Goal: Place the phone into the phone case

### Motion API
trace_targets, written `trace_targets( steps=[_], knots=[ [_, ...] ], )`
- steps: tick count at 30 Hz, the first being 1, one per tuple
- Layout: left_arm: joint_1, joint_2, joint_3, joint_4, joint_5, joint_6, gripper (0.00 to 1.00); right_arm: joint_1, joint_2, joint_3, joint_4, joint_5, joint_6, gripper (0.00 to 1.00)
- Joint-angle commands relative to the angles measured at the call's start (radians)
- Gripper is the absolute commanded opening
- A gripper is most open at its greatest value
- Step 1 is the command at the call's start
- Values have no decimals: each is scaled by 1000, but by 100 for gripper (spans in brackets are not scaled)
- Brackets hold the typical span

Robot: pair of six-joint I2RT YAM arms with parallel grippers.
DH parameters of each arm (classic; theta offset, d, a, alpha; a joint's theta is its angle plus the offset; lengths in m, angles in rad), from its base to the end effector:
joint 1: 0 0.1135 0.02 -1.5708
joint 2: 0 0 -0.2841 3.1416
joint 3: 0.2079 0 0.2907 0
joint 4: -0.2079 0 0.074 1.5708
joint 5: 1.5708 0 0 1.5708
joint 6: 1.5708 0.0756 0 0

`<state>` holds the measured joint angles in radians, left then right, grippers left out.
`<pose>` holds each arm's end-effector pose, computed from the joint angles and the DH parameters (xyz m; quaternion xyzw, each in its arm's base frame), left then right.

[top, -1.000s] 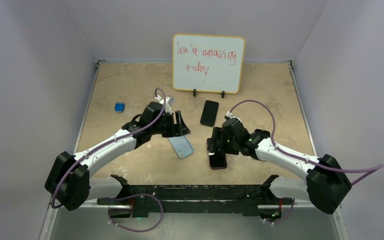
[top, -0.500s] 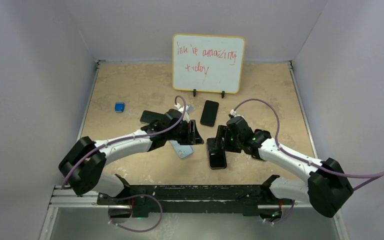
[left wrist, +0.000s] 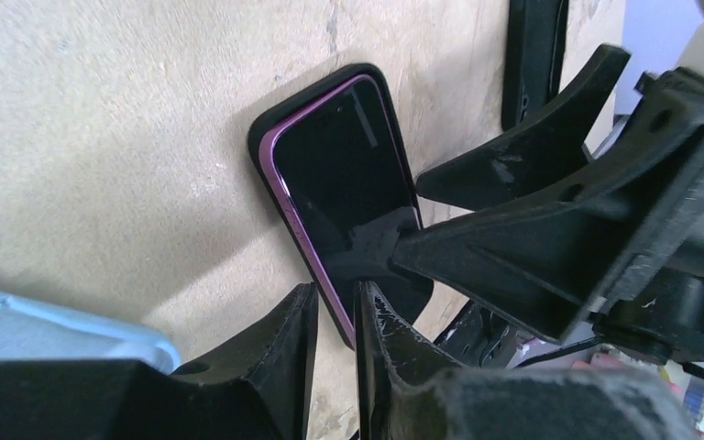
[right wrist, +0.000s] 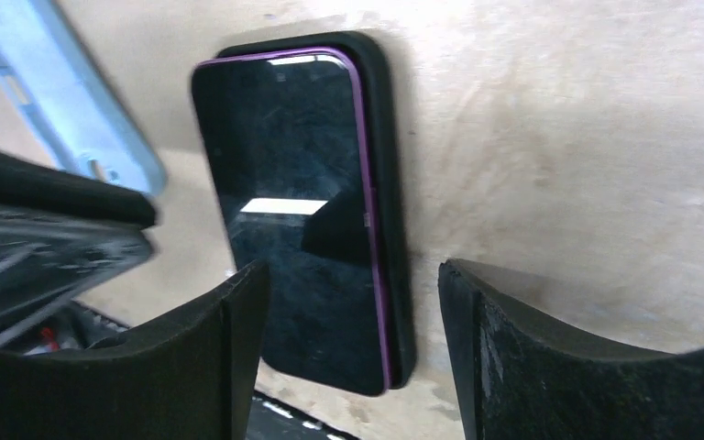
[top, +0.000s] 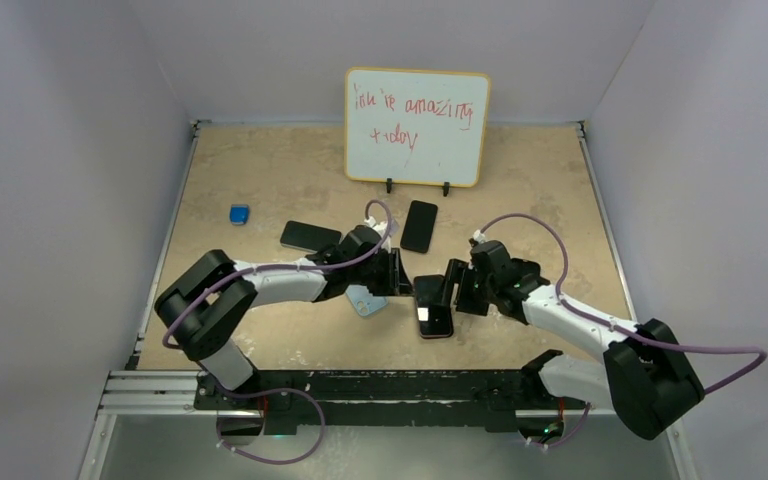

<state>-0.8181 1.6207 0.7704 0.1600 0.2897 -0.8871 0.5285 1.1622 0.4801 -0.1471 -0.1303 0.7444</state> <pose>0.2439 -0.2920 0.1298 0.0306 0.8968 -0.4035 0.1792 0.2251 0.1428 0.1316 0.0768 0.9272 0.2637 0.2547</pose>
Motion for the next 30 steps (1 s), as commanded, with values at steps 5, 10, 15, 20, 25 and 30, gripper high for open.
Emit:
trace_targets(
  steps=[5, 10, 15, 20, 25, 30],
  knots=[
    [-37, 96, 55, 50, 24, 41, 17, -11, 46, -110, 248, -190, 85, 71],
    [-48, 93, 63, -14, -15, 76, 14, -12, 17, -174, 380, -264, 145, 71],
    [-48, 109, 63, -2, 9, 75, 11, -11, -74, -214, 495, -294, 219, 72],
    [-47, 91, 35, 7, 14, 74, 15, -13, -126, -218, 540, -315, 240, 72],
    [-47, 60, 16, -14, -13, 88, 17, -14, -150, -249, 616, -337, 259, 72],
    [-47, 57, 9, 2, 1, 85, 18, -14, -141, -270, 678, -364, 256, 71]
  ],
)
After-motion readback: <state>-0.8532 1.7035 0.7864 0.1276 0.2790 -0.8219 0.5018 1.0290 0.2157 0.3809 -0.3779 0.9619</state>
